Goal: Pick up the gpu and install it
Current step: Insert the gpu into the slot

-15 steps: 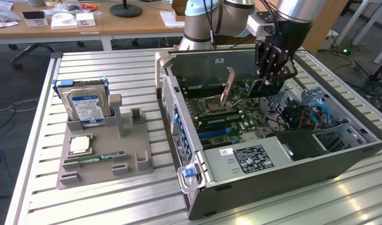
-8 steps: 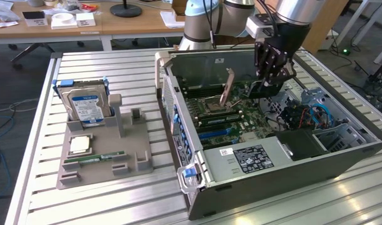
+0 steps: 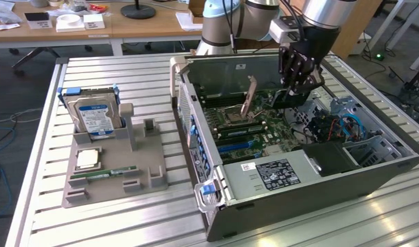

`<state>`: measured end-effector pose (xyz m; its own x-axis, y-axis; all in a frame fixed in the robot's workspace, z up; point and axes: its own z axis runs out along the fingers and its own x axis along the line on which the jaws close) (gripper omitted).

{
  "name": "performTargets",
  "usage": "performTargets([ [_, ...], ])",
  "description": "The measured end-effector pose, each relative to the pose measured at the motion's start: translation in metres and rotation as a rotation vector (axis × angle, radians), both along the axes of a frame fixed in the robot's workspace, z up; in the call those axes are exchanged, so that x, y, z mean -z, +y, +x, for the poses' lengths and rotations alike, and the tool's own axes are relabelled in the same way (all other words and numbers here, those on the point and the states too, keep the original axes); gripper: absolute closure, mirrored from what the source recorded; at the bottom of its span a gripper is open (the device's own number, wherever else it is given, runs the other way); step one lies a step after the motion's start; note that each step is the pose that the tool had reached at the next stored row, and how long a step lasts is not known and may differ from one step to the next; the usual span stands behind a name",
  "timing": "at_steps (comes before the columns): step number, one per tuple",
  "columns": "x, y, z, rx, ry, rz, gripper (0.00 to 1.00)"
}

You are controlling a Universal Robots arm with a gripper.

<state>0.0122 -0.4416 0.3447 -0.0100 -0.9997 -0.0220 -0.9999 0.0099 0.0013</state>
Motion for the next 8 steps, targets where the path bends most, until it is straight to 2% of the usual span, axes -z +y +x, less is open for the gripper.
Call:
performTargets([
  [8, 0.0118, 0.0, -0.004, -0.001, -0.0023, -0.0003, 0.74],
])
